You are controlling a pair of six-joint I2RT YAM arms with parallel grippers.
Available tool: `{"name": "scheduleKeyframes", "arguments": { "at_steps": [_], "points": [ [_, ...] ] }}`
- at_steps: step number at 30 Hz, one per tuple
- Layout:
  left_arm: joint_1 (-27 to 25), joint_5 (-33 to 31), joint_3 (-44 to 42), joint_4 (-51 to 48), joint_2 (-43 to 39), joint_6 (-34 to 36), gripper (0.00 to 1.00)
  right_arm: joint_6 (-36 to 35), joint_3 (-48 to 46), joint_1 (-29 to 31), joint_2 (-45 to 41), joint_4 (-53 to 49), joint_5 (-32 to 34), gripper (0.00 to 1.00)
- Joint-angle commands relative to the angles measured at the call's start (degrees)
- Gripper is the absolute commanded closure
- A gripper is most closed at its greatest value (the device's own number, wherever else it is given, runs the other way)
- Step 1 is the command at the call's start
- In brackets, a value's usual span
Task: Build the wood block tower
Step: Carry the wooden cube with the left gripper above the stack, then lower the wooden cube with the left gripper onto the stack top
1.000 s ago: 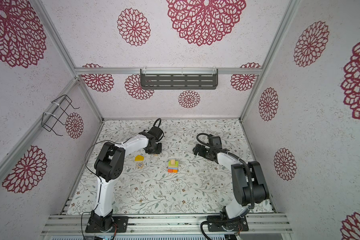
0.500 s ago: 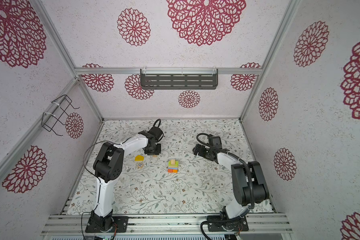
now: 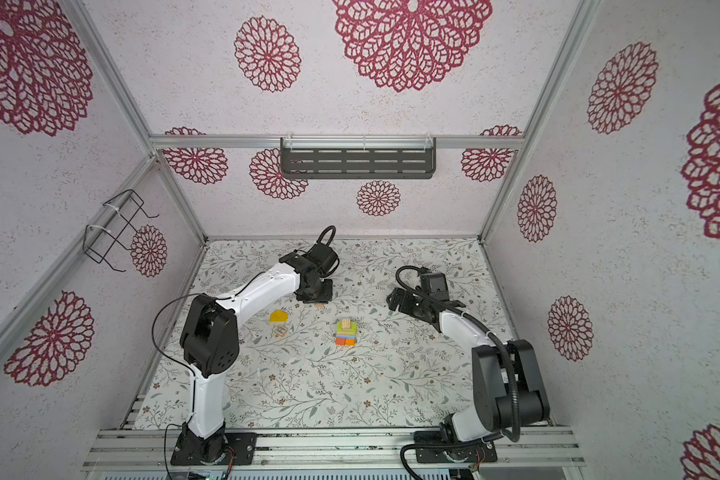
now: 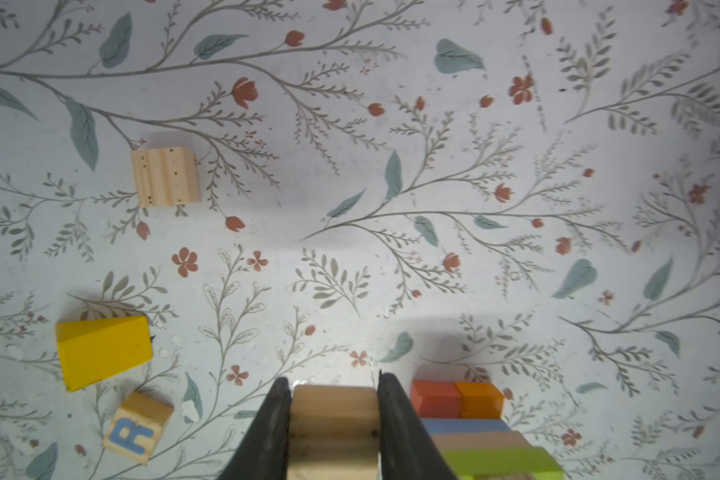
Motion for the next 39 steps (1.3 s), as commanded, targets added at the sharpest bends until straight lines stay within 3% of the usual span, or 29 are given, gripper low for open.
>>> {"name": "scheduleKeyframes", "arguments": {
  "at_steps": [1,20,39],
  "points": [
    [-2.6,-1.2,2.3,-3.0,-1.6,-1.9,0.71,-2.0,-1.4,-0.2,-3.5,-2.5,-0.6,0.02],
    [-11.0,-4.1,5.1,-6.0,0.0,-11.6,0.69,-1.3,-8.3,-3.1,-9.2,-1.0,-2.2,0.02],
    [-11.8,-5.2,2.1,-3.8,2.0,-17.6,0.69,-0.9,-9.6,-3.4,-10.5,-0.2,-2.2,0.02]
  ]
}}
